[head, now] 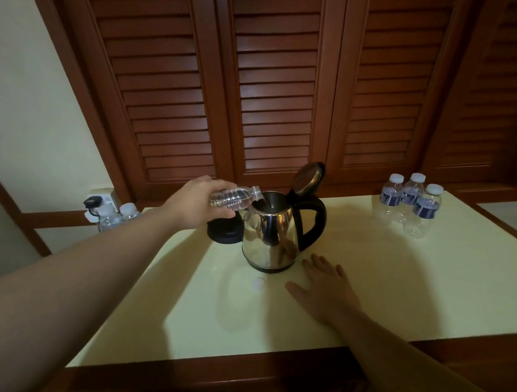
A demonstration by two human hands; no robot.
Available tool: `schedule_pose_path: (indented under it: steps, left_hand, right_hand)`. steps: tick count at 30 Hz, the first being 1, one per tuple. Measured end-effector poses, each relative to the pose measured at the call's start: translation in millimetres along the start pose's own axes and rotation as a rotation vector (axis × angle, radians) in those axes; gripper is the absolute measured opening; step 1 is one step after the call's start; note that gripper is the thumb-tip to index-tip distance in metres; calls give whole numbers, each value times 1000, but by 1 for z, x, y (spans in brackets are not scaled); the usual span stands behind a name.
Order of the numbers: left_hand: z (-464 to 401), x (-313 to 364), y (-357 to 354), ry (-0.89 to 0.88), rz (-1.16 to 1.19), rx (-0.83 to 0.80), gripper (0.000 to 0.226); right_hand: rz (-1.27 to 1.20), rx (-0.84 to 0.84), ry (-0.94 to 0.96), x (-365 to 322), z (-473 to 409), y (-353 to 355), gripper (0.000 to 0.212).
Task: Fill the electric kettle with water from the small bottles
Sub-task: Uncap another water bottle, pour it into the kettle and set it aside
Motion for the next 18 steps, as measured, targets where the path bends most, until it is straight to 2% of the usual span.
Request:
schedule_pose_path:
  steps: [18]
  left_hand:
    - [-15,10,17,-54,-175,-104,62]
  right_hand:
    - [-9,15,-5,2,0,-1,84]
Point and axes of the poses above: each hand's wrist, its own z-axis away from the middle knuckle, its own y-axis out of the back of the hand, x = y × z, the point moved 10 cm from there along -z, towards the middle knuckle, and after that the axes turned 2 degrees about -y, right-handed, at the moved point
